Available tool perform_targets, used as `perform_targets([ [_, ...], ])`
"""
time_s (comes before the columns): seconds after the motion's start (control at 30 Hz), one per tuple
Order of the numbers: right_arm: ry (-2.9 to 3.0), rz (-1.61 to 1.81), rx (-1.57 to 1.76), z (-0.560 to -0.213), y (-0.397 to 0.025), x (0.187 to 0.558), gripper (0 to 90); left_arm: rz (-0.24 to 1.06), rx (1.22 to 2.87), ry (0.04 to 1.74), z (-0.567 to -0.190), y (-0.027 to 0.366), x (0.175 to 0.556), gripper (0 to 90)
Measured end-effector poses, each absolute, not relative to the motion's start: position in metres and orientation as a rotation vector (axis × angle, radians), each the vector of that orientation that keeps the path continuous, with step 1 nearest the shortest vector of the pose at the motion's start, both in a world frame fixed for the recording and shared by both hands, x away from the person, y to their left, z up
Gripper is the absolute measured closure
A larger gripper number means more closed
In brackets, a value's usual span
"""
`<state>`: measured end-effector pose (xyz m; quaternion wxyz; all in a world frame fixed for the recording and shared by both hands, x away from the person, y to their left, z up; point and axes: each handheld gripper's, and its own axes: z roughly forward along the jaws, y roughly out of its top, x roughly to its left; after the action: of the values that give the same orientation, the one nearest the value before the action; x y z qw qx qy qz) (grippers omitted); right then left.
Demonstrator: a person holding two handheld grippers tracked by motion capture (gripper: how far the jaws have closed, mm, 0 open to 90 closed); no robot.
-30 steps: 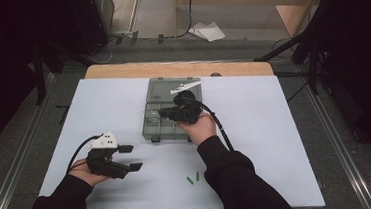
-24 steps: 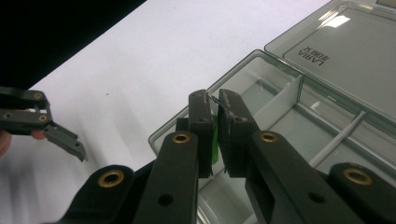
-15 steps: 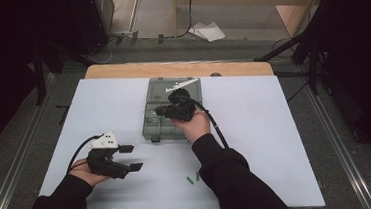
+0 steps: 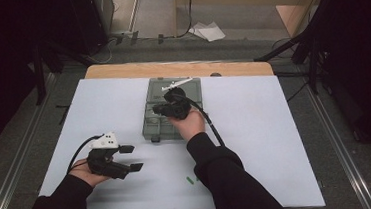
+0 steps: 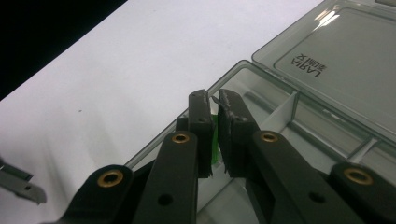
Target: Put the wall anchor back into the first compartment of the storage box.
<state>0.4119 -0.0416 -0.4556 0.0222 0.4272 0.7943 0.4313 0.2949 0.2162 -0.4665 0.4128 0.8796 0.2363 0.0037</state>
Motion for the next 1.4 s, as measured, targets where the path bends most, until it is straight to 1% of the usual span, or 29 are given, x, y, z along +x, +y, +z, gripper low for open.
perform_targets([
  [0.93, 2.47, 1.243, 1.376, -0.473, -0.022, 0.434, 84.8, 0.016, 2.235, 0.587, -0.467, 0.215, 0.295, 24.9],
  [0.97, 2.476, 1.235, 1.374, -0.473, -0.021, 0.433, 81.7, 0.016, 2.235, 0.587, -0.467, 0.215, 0.295, 24.9],
  [1.0, 2.476, 1.235, 1.374, -0.473, -0.021, 0.433, 81.7, 0.016, 2.235, 0.588, -0.467, 0.215, 0.295, 24.9],
  [1.03, 2.483, 1.262, 1.38, -0.474, -0.022, 0.434, 68.9, 0.016, 2.234, 0.588, -0.467, 0.215, 0.295, 25.0],
  [1.07, 2.483, 1.262, 1.38, -0.474, -0.022, 0.434, 68.9, 0.016, 2.234, 0.588, -0.467, 0.215, 0.295, 24.9],
  [1.17, 2.48, 1.26, 1.347, -0.47, -0.024, 0.43, 62.4, 0.016, 2.234, 0.587, -0.467, 0.215, 0.295, 24.9],
  [1.23, 2.478, 1.289, 1.327, -0.466, -0.026, 0.427, 59.5, 0.016, 2.236, 0.583, -0.467, 0.216, 0.295, 25.0],
  [1.3, 2.483, 1.308, 1.302, -0.463, -0.028, 0.425, 54.6, 0.014, 2.234, 0.587, -0.467, 0.216, 0.295, 25.0],
  [1.33, 2.499, 1.314, 1.266, -0.46, -0.029, 0.422, 50.6, 0.015, 2.234, 0.587, -0.467, 0.216, 0.295, 24.9],
  [1.4, 2.507, 1.322, 1.251, -0.459, -0.03, 0.421, 49.3, 0.017, 2.236, 0.585, -0.467, 0.216, 0.295, 24.9],
])
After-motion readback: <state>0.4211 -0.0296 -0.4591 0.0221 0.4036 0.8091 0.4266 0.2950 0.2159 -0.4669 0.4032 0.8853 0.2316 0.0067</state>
